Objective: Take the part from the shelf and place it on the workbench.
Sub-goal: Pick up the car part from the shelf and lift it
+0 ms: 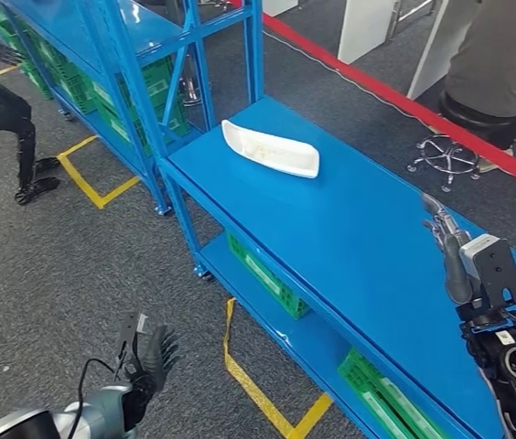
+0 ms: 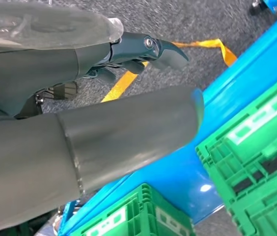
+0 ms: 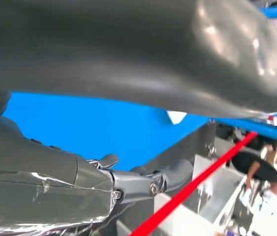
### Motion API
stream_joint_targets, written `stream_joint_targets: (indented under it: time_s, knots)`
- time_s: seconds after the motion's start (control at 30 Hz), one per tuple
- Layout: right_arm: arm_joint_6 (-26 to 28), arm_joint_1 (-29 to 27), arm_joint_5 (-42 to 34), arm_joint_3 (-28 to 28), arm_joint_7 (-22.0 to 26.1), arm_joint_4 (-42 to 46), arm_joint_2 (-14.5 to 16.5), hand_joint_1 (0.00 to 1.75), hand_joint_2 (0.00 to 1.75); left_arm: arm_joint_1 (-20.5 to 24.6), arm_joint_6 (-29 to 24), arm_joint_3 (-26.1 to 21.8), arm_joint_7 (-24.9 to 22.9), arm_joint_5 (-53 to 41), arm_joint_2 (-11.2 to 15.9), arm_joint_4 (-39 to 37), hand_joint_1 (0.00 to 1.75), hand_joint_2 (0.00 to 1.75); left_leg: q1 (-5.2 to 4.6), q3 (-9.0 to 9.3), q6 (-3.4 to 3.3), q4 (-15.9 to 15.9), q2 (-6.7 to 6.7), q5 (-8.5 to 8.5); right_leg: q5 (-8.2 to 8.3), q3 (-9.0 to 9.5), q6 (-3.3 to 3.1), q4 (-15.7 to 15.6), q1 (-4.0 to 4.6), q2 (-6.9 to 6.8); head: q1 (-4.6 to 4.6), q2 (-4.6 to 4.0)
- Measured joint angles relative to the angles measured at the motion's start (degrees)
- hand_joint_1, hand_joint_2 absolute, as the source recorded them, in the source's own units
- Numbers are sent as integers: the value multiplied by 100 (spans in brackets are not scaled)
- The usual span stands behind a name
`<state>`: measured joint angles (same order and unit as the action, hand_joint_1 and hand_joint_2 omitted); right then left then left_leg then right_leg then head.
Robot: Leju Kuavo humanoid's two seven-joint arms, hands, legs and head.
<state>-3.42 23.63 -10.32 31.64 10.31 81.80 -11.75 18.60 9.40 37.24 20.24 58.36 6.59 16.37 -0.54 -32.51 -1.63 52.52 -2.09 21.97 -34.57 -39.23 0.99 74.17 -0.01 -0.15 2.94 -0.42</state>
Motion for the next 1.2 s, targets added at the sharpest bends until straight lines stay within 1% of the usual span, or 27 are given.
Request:
stream_joint_targets:
  time_s: [0.03, 0.07, 0.13, 0.17, 0.2, 0.27, 0.3, 0.33, 0.4, 0.47, 0.5, 0.53, 0.57, 0.6, 0.67, 0.7, 0.73, 0.8, 0.87, 0.93, 0.97, 1.0, 1.03, 1.07, 1.1, 1.17, 1.2]
  knots:
    - [1, 1, 4, 0, -3, -1, -1, 0, 0, -8, 0, 0, 0, -1, -5, 0, 0, 0, 6, 19, 10, 2, -86, 7, 206, 82, -6, -245, -4, 17, -3, 0]
    - [1, 5, 8, 0, -5, -1, -1, 0, 0, -13, 0, 0, 0, -1, -9, 0, 0, 0, 13, 44, 26, 5, -168, 18, 483, 261, -16, -677, -8, 78, -5, 0]
    - [-1, 20, 12, 0, -10, -1, -1, 0, 0, -7, 0, 0, -1, -2, -21, 0, 0, 0, 14, 62, 71, 33, -316, 41, 907, 651, -42, -1582, -34, 345, -11, 0]
    - [-2, 23, 12, 1, -17, -2, -2, 0, 0, 0, -1, 0, -2, -2, -22, 0, 0, 0, 20, 41, 100, 47, -380, 41, 980, 764, -57, -1826, -44, 453, -13, 0]
    - [-6, 26, 13, 3, -26, -2, -2, 0, 0, 2, -1, 0, -2, -1, -20, 0, 0, 0, 27, 5, 130, 59, -444, 33, 981, 814, -74, -1927, -49, 503, -17, 0]
    - [-18, 30, 15, 9, -43, -3, -2, 0, 0, -17, -4, 0, -3, 4, -5, 0, 0, 0, 42, -52, 192, 63, -561, 11, 977, 847, -112, -1956, -48, 407, -19, 0]
    - [-26, 38, 16, 14, -46, -3, -1, 0, 0, -30, -5, 0, -3, 8, 0, 0, 0, 0, 32, -80, 223, 107, -504, 42, 984, 861, -134, -1974, -53, 339, -15, 0]
    - [-31, 45, 18, 19, -48, -3, 1, 0, 0, -33, -7, 0, -3, 11, 5, 0, 0, 0, 19, -149, 253, 246, -369, 130, 989, 876, -158, -1994, -59, 266, 6, 0]
    - [-36, 54, 18, 26, -51, -3, -1, 0, 0, -19, -8, 0, -2, 19, 11, 0, 0, 0, 8, -482, 306, 917, 6, 475, 987, 894, -201, -2017, -56, 112, 46, 0]
    - [-37, 47, 18, 28, -53, -3, -4, 0, 0, -21, -9, 0, -1, 22, 9, 0, 0, 0, 31, -937, 338, 1775, 152, 783, 970, 890, -226, -2017, -48, -44, 70, 0]
    - [-37, 42, 18, 32, -54, -3, -5, 0, 0, -31, -9, 0, 0, 22, 5, 0, 0, 0, 43, -1052, 345, 1961, 167, 789, 961, 893, -229, -2017, -47, -118, 79, 0]
    - [-37, 39, 18, 37, -54, -3, -5, 0, 0, -39, -9, 0, 0, 22, 3, 0, 0, 0, 55, -1040, 348, 1902, 180, 680, 950, 901, -228, -2017, -47, -191, 91, 0]
    - [-37, 39, 18, 42, -54, -3, -5, 0, 0, -41, -9, 0, 0, 22, 4, 0, 0, 0, 61, -876, 343, 1557, 210, 471, 935, 917, -223, -2017, -47, -261, 104, 0]
    - [-36, 41, 18, 46, -54, -3, -5, 0, 0, -38, -9, 0, 0, 22, 8, 0, 0, 0, 58, -619, 331, 1049, 294, 237, 917, 940, -208, -2017, -45, -328, 117, 0]
    - [-36, 52, 18, 50, -52, -3, -5, 0, 0, -24, -9, 0, 0, 22, 13, 0, 0, 0, 14, -208, 274, 248, 490, -28, 877, 977, -164, -2020, -19, -443, 124, 0]
    - [-35, 60, 18, 51, -52, -3, -5, 0, 0, -20, -9, 0, 0, 22, 14, 0, 0, 0, -8, -126, 242, 82, 541, -55, 860, 989, -137, -2023, -7, -487, 121, 0]
    - [-34, 67, 18, 53, -52, -3, -5, 0, 0, -19, -10, 0, 0, 22, 16, 0, 0, 0, -28, -124, 209, 64, 520, -35, 844, 1001, -110, -2028, 4, -533, 111, 0]
    - [-32, 78, 18, 64, -52, -3, -5, 0, 0, -25, -13, 0, 0, 21, 17, 0, 0, 0, -5, -117, 155, 54, 389, -36, 791, 1020, -52, -2017, -2, -588, 102, 0]
    - [-31, 87, 19, 77, -51, -2, -7, 0, 0, -22, -15, 0, 0, 19, 12, 0, 0, 0, 32, -75, 97, 37, 273, -36, 593, 918, 7, -1722, -22, -387, 64, 0]
    - [-28, 85, 18, 84, -52, -4, -9, 0, 0, -15, -16, 0, 0, 17, 8, 0, 0, 0, 38, -49, 53, 35, 157, -24, 225, 540, 44, -907, -41, -92, 10, 0]
    - [-28, 76, 18, 87, -55, -8, -12, 0, 0, -15, -17, 0, 0, 18, 6, 0, 0, 0, 32, -46, 41, 37, 88, -19, 71, 306, 52, -460, -43, -29, -4, 0]
    - [-27, 61, 18, 89, -58, -12, -15, 0, 0, -18, -17, 0, 0, 17, 4, 0, 0, 0, 25, -40, 34, 40, 10, -15, 5, 123, 50, -154, -43, -4, -12, 0]
    - [-27, 48, 18, 90, -60, -16, -17, 0, 0, -23, -17, 0, 0, 17, 2, 0, 0, 0, 17, -32, 30, 43, -67, -11, 51, 37, 39, -63, -42, 4, -14, 0]
    - [-27, 41, 18, 91, -61, -21, -19, 0, 0, -26, -17, 0, 0, 17, 0, 0, 0, 0, 10, -20, 29, 48, -151, -5, 221, 72, 19, -232, -41, 14, -14, 0]
    - [-27, 41, 18, 91, -62, -24, -20, 0, 0, -27, -17, 0, 0, 17, -3, 0, 0, 0, 5, -4, 32, 52, -236, 4, 475, 206, -8, -605, -40, 48, -15, 0]
    - [-28, 60, 20, 95, -63, -28, -21, 0, 0, -23, -17, 0, 0, 18, -16, 0, 0, 0, -3, 4, 51, 69, -392, 22, 914, 546, -66, -1470, -47, 264, -16, 0]
    - [-28, 76, 22, 99, -63, -31, -22, 0, 0, -19, -17, 0, 0, 17, -21, 0, 0, 0, -4, -11, 66, 82, -455, 27, 1007, 675, -83, -1754, -52, 373, -14, 0]
